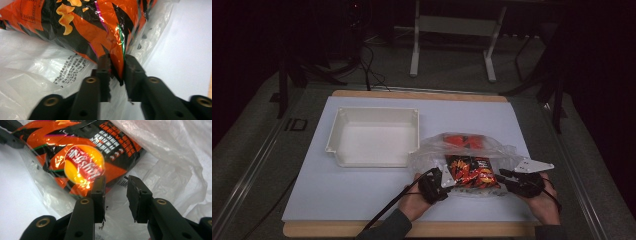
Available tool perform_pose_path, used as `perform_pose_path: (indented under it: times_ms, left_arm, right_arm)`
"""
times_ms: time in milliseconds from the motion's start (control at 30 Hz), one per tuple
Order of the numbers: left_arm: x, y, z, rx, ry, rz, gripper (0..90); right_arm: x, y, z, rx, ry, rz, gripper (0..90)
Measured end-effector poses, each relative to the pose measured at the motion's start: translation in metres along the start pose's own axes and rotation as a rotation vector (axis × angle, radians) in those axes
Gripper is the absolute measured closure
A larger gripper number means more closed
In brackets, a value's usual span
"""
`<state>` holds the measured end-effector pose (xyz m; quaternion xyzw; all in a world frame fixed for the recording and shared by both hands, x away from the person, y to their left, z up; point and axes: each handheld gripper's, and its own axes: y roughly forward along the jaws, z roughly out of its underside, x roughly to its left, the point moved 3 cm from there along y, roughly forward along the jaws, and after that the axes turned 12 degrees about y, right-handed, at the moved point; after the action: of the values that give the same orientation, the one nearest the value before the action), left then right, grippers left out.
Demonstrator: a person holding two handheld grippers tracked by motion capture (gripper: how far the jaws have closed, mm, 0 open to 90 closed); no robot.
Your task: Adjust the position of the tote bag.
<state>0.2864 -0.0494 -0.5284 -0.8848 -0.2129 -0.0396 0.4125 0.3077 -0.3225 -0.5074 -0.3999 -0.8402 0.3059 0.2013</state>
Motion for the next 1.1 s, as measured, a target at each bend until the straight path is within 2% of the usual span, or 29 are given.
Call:
perform_pose_path:
  times_ms: [167,800,900,1100]
  left_arm:
    - [0.002,-0.001,-0.002,-0.007,-0.012,-0.005,86.8]
    - [0.006,-0.009,-0.007,-0.052,-0.055,0.008,88.3]
    - [0.009,-0.014,-0.008,-0.077,-0.072,0.019,88.3]
    - [0.012,-0.020,-0.013,-0.097,-0.076,0.018,88.4]
  right_arm:
    - [-0.002,0.000,0.005,0.001,0.011,0.008,68.0]
    - [-0.006,-0.002,0.016,-0.012,0.042,0.014,68.4]
    - [-0.008,0.000,0.018,0.009,0.035,0.039,68.5]
    - [-0.005,0.007,0.022,0.034,0.017,0.046,68.4]
